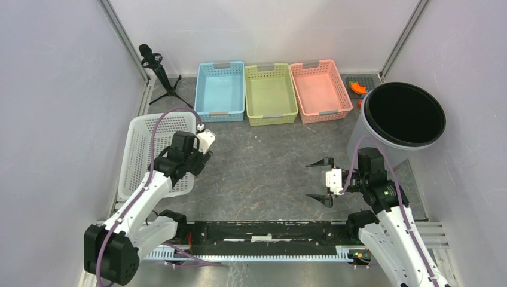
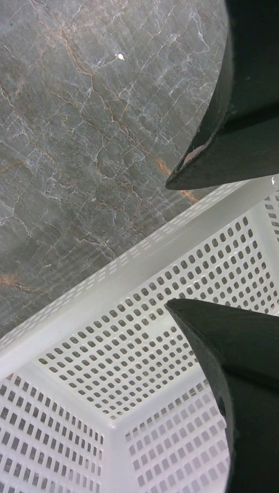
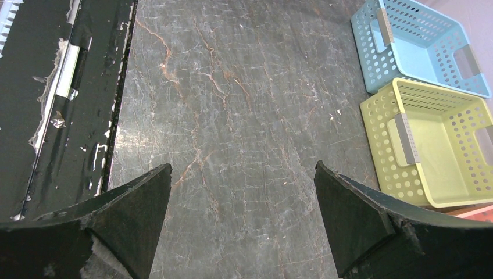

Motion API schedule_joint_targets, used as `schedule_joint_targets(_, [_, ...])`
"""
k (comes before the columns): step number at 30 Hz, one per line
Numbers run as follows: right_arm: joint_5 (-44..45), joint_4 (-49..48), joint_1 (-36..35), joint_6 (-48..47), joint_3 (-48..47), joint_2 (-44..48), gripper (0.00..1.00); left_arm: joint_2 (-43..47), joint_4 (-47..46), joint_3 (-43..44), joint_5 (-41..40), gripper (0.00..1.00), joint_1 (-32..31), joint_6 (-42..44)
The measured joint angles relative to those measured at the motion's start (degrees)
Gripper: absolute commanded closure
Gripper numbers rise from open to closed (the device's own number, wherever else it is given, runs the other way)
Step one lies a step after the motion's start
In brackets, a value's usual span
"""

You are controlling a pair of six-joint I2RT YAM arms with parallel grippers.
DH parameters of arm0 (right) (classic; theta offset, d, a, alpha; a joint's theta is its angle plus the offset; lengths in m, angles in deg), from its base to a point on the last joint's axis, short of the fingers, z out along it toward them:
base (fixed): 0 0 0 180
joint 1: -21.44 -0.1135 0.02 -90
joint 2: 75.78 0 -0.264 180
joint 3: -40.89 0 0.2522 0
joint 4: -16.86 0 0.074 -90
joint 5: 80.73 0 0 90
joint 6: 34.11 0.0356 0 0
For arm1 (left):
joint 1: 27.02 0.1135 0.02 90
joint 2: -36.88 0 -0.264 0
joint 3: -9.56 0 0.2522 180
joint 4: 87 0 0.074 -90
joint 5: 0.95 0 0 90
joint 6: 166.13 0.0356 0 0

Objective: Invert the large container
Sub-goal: Adjust the container at the center of the board.

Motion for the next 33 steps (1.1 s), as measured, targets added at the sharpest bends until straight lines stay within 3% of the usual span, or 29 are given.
schedule_joint_targets(15, [-0.04, 0.02, 0.00, -0.04, 0.00, 0.63, 0.02, -2.56, 4.70, 2.21, -0.15, 0.49, 0.00, -0.33])
schedule_joint_targets(24, [-0.07, 0.13, 0.00, -0.24, 0.00, 0.85, 0.02, 4.13, 13.31, 5.14, -0.22, 0.56, 0.00, -0.24])
schedule_joint_targets(28, [-0.09, 0.22, 0.00, -0.26, 0.00, 0.85, 0.02, 7.65, 16.81, 5.73, -0.37, 0.37, 0.00, -0.15])
schedule_joint_targets(31, [-0.11, 0.22, 0.00, -0.26, 0.00, 0.87, 0.02, 8.11, 17.62, 5.73, -1.68, 0.09, 0.00, 0.68])
schedule_joint_targets(33, [-0.13, 0.22, 0.00, -0.26, 0.02, 0.94, 0.02, 7.91, 17.68, 5.73, -1.99, 0.06, 0.02, 0.98])
